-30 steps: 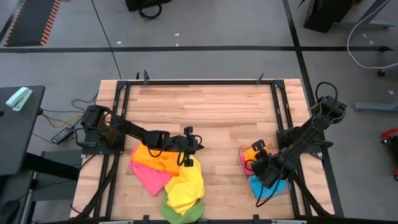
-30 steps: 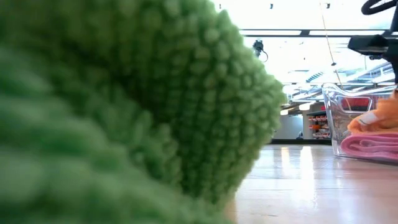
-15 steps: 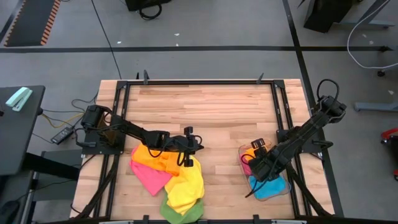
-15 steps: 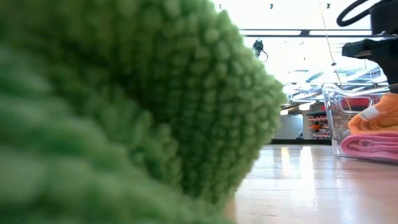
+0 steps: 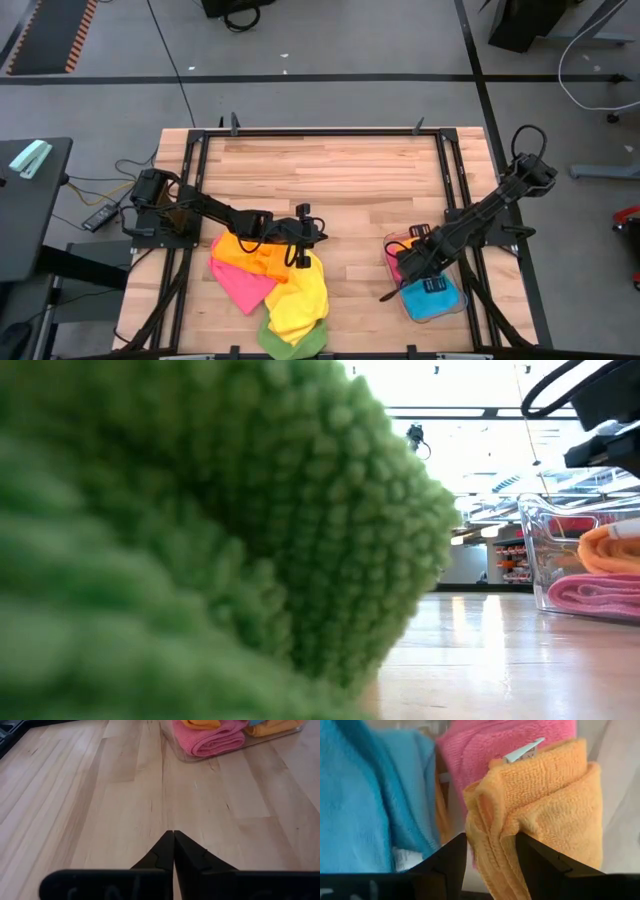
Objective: Fold microfiber towels
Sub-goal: Put the folded orange towel into the transparent bin
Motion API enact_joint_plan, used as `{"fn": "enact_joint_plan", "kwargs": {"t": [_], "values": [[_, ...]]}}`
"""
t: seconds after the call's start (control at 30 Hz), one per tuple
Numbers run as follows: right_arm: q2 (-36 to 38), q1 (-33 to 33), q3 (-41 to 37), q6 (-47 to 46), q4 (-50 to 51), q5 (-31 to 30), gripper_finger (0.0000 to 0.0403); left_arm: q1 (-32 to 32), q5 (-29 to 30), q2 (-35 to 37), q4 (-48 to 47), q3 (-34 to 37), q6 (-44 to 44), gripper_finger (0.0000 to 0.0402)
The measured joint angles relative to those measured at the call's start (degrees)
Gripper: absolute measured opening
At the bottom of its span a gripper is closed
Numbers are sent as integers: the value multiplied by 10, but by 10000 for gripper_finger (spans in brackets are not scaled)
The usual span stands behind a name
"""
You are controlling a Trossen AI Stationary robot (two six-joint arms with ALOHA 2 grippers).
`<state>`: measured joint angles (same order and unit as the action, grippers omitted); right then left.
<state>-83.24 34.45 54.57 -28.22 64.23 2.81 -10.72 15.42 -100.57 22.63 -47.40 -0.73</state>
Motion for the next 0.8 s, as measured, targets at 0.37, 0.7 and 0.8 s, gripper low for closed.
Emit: {"fn": "enact_joint_plan", "kwargs": {"t": [0.37, 0.7, 0.8], "values": [[1, -10, -95, -68, -146, -12, 178, 0, 0, 0, 0, 0, -1, 25], [1, -13, -30, -78, -71, -14, 178, -1, 0, 0, 0, 0, -1, 16], [1, -13, 2, -80, -31, -15, 178, -1, 0, 0, 0, 0, 0, 13]]}}
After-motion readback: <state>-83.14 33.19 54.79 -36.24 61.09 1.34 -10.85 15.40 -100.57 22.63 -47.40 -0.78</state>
